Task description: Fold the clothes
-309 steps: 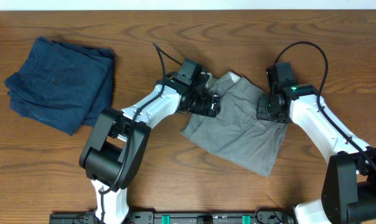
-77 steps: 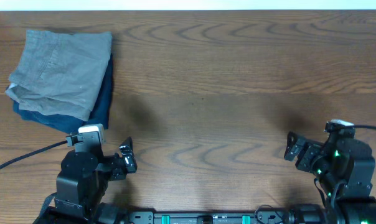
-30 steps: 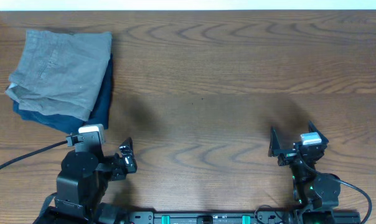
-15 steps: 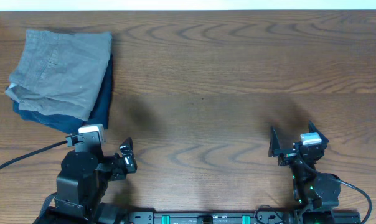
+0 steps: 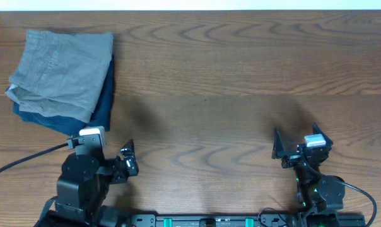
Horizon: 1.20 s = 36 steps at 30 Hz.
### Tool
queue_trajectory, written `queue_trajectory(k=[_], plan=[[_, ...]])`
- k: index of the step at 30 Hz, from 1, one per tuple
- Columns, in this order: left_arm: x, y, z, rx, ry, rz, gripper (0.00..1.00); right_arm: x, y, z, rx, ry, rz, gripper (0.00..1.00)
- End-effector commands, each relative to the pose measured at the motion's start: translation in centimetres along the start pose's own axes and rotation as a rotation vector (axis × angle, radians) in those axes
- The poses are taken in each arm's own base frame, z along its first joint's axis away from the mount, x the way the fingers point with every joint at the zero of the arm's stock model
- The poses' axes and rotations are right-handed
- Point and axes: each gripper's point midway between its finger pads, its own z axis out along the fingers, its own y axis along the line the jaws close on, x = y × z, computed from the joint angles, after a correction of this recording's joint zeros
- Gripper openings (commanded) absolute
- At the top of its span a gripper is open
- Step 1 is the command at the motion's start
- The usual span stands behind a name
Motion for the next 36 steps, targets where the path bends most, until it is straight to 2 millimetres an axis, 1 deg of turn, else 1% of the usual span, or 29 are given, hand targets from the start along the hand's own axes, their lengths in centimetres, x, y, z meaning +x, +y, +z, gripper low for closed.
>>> queue_trajectory(k=[1,4,7,11,15,21,23,28,31,36], plan=[[0.9,1.3,-0.4,-0.047,-0.005,-0.009,0.98,0.0,0.1,0.0,-0.002,0.0,-0.017,0.99],[1.3,2.7,-0.7,-0.095,-0.034,-0.048,0.98,0.0,0.1,0.0,-0.002,0.0,-0.017,0.99],[2.6,4.1,-0.3,-0.139,-0.054,-0.084,0.98,0.0,0.1,0.0,-0.002,-0.001,-0.017,0.99],[4.7,5.4,1.2,-0.174,-0.077,-0.116,0.98,0.0,0.1,0.0,-0.002,0.0,-0.017,0.99],[5.2,5.8,3.2,-0.16,-0.157,-0.129,0.98,0.0,0.1,0.0,-0.002,0.0,-0.017,0.99],[5.1,5.9,6.0,-0.127,-0.266,-0.137,0.98,0.0,0.1,0.0,-0.002,0.0,-0.017,0.99],[4.6,5.8,7.1,-0.113,-0.314,-0.14,0.98,0.0,0.1,0.0,-0.002,0.0,-0.017,0.99],[3.0,5.5,8.9,-0.071,-0.449,-0.149,0.98,0.0,0.1,0.0,-0.002,-0.001,-0.017,0.99],[2.3,5.3,9.6,-0.043,-0.538,-0.155,0.98,0.0,0.1,0.0,-0.002,0.0,-0.017,0.99],[2.3,5.4,9.7,-0.056,-0.542,-0.128,0.98,0.0,0.1,0.0,-0.002,0.0,-0.017,0.99]])
